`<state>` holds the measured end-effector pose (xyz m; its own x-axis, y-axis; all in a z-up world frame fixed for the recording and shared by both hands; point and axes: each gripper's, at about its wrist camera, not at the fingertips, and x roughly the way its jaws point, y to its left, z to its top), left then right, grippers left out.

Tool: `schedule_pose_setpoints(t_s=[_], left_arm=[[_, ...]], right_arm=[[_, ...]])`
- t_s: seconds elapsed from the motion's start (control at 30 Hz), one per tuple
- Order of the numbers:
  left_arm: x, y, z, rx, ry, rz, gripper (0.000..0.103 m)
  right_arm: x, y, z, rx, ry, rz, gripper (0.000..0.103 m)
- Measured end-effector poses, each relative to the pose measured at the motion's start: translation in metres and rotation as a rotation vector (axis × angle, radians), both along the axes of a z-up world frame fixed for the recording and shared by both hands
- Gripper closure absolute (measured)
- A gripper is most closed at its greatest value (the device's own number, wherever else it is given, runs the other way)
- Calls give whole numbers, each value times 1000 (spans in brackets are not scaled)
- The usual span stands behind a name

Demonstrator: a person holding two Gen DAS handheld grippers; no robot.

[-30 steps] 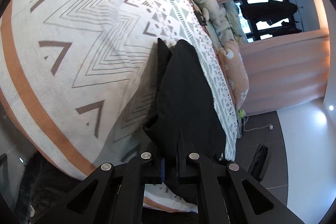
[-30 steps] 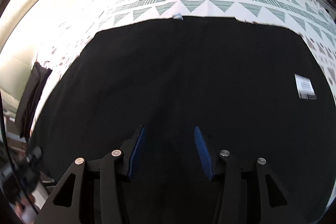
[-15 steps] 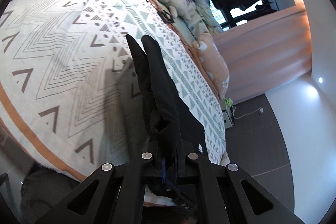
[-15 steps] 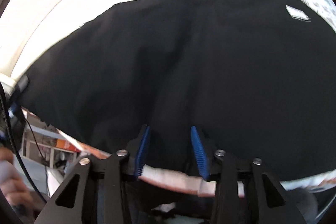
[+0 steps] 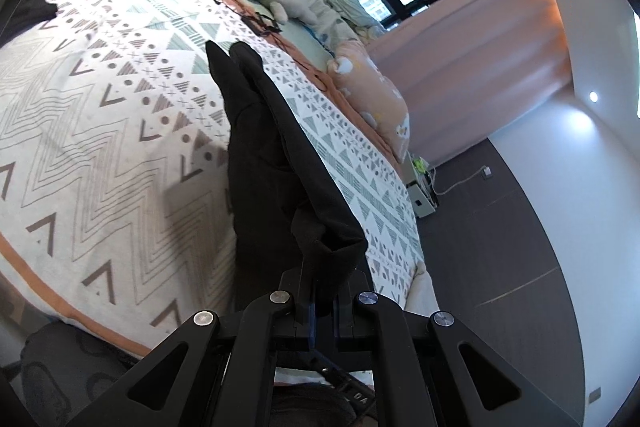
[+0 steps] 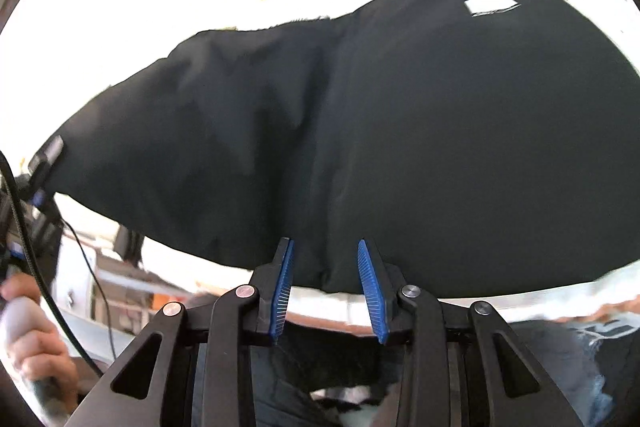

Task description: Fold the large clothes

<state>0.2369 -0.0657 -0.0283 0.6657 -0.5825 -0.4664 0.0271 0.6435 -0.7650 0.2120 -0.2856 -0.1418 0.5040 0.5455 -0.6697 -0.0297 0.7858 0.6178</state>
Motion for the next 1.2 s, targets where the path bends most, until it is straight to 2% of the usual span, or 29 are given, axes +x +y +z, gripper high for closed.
schedule_pose_setpoints(t_s=[0.3, 0.4, 0.57, 0.73, 0.87, 0.97, 1.0, 1.1, 1.13, 1.2], left_arm=[[19, -73, 14, 35, -18, -139, 99], [27, -102, 13, 45, -15, -185, 99], [34, -153, -1, 65, 9, -266, 99], [42, -211, -30, 93, 82, -362, 99], [40, -244, -42, 82, 117, -461, 79], [41, -246, -48, 51, 125, -506, 74], [43, -241, -50, 55, 133, -496, 74], [46, -218, -50, 87, 143, -444, 74], [47, -206, -50, 98, 147, -422, 74], [48, -183, -49, 116, 158, -378, 73]], right_arm=[[-28, -82, -3, 60, -12, -193, 68], [-40, -91, -4, 64, -13, -224, 68], [-53, -120, 1, 61, -14, -287, 68], [-65, -164, 2, 55, -5, -358, 68], [-78, -181, 4, 54, -6, -393, 68], [-85, -190, 8, 77, -16, -395, 66], [-84, -190, 9, 82, -21, -391, 62], [-79, -182, 15, 110, -49, -361, 34], [-77, -180, 17, 118, -59, -351, 30], [-72, -169, 21, 122, -74, -331, 30]])
